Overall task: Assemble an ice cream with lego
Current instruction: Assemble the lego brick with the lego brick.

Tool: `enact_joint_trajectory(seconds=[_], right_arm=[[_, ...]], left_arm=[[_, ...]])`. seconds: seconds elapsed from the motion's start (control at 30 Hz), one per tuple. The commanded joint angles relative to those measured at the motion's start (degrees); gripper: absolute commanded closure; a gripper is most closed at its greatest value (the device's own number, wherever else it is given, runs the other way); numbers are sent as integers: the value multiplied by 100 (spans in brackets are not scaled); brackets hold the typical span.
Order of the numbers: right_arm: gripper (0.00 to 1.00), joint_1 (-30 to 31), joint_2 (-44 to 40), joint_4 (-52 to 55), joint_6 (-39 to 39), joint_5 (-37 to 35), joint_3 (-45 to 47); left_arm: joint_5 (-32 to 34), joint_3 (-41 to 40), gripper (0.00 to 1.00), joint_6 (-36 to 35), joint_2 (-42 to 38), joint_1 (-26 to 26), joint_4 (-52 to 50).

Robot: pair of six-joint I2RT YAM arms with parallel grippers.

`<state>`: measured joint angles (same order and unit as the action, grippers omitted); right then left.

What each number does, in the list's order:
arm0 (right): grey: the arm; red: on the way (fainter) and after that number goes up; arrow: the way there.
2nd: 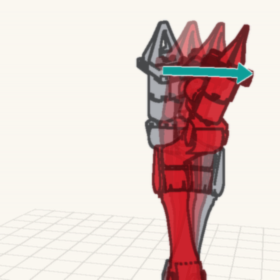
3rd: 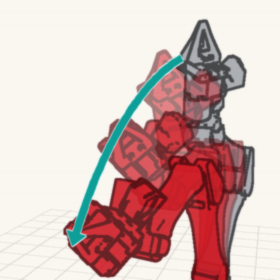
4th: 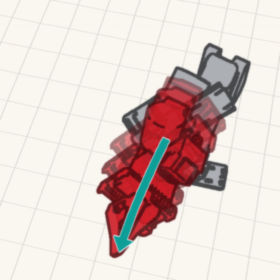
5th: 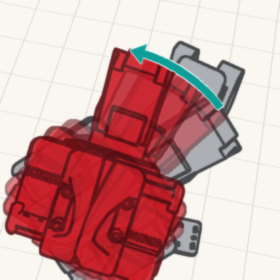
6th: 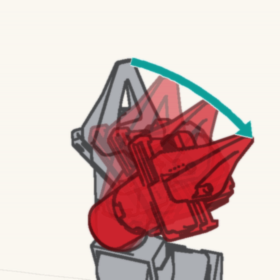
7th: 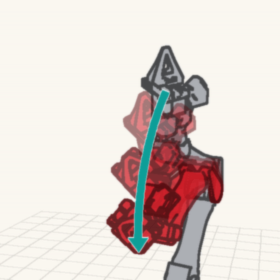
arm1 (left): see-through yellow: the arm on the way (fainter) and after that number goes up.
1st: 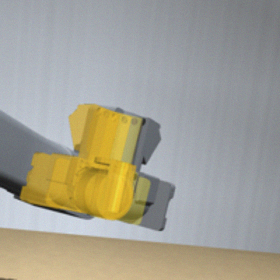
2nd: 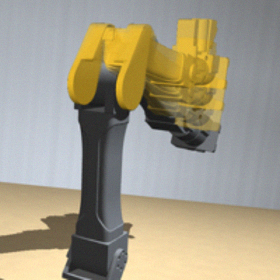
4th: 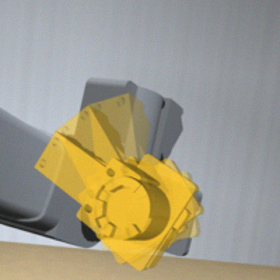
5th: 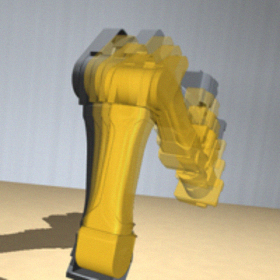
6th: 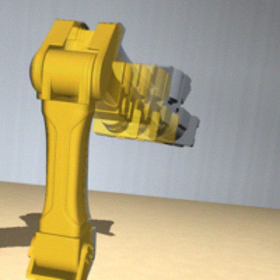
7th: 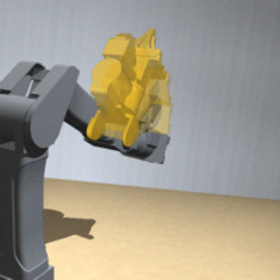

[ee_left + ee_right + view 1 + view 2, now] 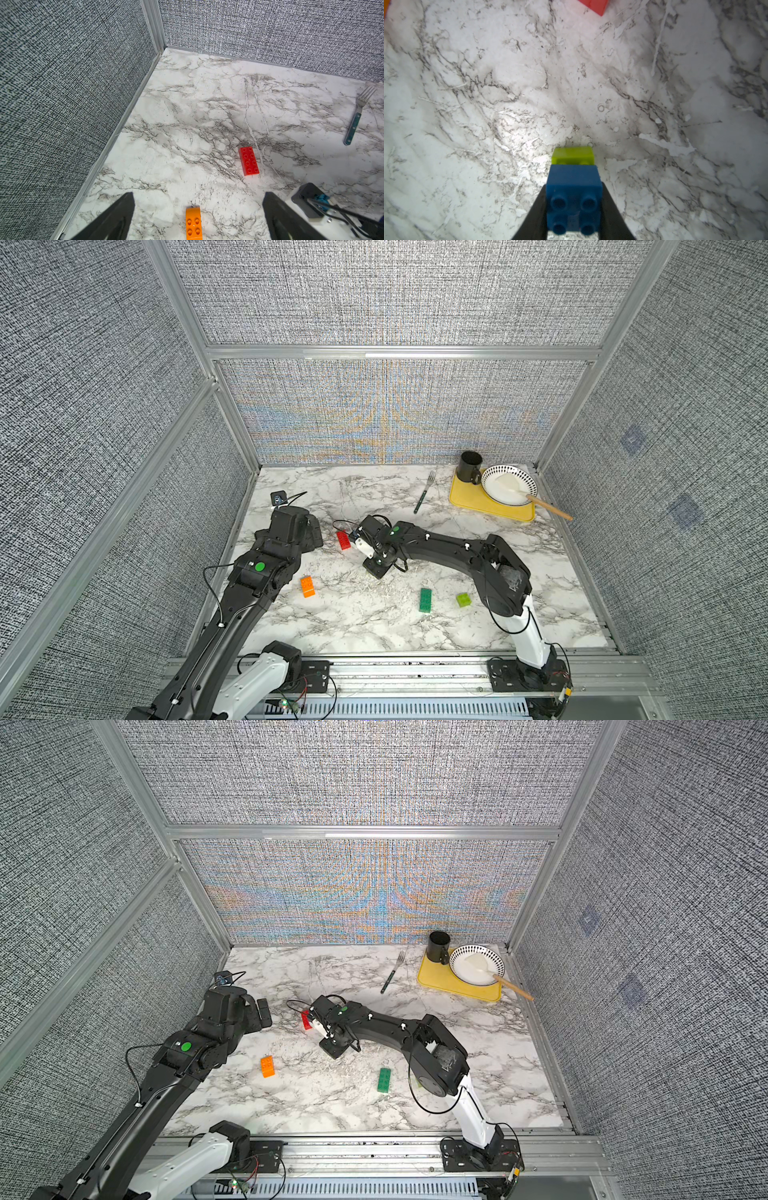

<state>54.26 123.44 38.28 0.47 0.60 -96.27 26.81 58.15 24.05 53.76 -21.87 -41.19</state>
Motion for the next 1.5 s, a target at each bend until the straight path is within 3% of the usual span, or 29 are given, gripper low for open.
enact_joint_trajectory(seconds=[0.0,0.23,0.47,0.67,0.83,0.97,1.2,1.47], right_arm=[[62,6,49,43,-113,-41,20],[49,6,68,-33,-127,-50,-15],[26,5,-116,-255,-100,70,138],[22,-135,-447,-446,1,566,380],[22,-572,-996,-884,368,1627,923],[27,-953,-1290,-1151,791,2099,1246],[62,-982,-823,-869,865,2087,986],[68,-986,-627,-842,894,2145,762]], left_arm=[[0,-20,0,-8,-28,11,120],[-5,-23,0,-21,-14,16,129],[-30,-21,0,-30,-24,16,137],[-59,-23,0,-50,-32,16,146],[-92,-32,0,-74,-41,16,148],[-156,-23,0,-94,-23,16,164],[-193,-23,0,-111,-14,17,172],[-247,-23,0,-120,22,16,175]])
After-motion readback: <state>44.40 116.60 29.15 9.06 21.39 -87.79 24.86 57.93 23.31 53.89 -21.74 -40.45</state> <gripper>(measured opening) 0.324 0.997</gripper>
